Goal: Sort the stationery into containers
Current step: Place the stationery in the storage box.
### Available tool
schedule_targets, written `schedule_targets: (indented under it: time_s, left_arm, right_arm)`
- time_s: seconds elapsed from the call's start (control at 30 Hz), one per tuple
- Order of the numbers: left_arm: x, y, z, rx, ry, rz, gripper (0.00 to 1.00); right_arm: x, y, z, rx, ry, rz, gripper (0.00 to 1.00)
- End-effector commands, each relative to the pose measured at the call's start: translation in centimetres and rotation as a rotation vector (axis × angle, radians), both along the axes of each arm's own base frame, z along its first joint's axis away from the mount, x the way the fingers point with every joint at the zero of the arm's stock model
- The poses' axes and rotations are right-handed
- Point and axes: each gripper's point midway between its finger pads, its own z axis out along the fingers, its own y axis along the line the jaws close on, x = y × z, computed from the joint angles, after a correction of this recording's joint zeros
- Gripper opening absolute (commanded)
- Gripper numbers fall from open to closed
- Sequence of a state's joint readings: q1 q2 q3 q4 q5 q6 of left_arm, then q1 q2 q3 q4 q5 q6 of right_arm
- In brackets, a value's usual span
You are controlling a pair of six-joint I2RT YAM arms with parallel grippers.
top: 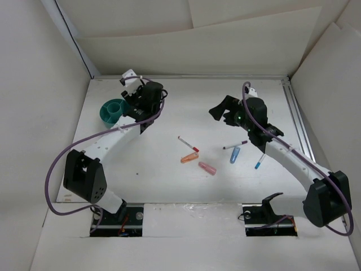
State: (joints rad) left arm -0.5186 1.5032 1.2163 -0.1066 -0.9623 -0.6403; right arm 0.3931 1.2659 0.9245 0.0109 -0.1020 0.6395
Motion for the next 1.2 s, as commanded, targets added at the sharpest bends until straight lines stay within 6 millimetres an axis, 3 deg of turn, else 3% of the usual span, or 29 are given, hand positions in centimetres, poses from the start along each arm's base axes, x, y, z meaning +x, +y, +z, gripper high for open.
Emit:
schedule_targets:
  time_s: [0.0,0.17,0.27,0.37,0.53,0.6,0.7,0.73,0.77,0.87,1.0,1.17]
  left_arm:
    - [1.4,2.2,6.9,-0.011,-0.159,0.087,0.00]
    - [2.0,5.2,9.9,0.061,-0.209,0.153,0.02]
    - [1.9,7.0,10.0,0.112,-0.199,0.198,0.02]
    - [1.8,9.4,8.5,0.160,-0.150,0.253,0.02]
    - [2.8,11.2,6.7,0.164,-0.114,0.267,0.03]
    - [3.3,11.1,5.7,0.197,-0.078,0.260,0.03]
    - [3.6,11.2,5.9,0.216,-0.085,0.267,0.03]
    - [4.1,11.5,4.9,0.226,-0.061,0.273,0.03]
    - [4.1,11.5,5.2,0.223,-0.069,0.274,0.03]
    - [4.4,11.9,3.9,0.244,-0.036,0.287,0.03]
    - [5.0,13.0,2.2,0.257,0.003,0.300,0.03]
    - [5.3,14.2,1.7,0.229,-0.007,0.310,0.04]
  right_arm:
    - [0.2,0.1,2.2,0.010,-0.093,-0.025,0.90]
    - [-0.4,1.1,2.1,0.026,-0.095,0.006,0.90]
    - [-0.8,1.3,2.1,0.028,-0.098,0.015,0.90]
    - [-1.1,1.2,3.0,0.038,-0.120,0.015,0.90]
    - [-1.6,1.3,3.0,0.036,-0.124,0.035,0.90]
    - [-1.7,1.8,2.7,0.035,-0.114,0.053,0.90]
    - [-1.6,2.0,2.7,0.036,-0.112,0.062,0.90]
    - [-1.7,2.1,2.7,0.031,-0.116,0.073,0.90]
    - [-1.7,2.1,2.7,0.031,-0.116,0.073,0.90]
    - [-1.7,2.1,2.7,0.031,-0.116,0.073,0.90]
    - [-1.8,2.5,2.3,0.020,-0.112,0.085,0.90]
    - [-1.6,2.6,2.4,0.020,-0.111,0.085,0.90]
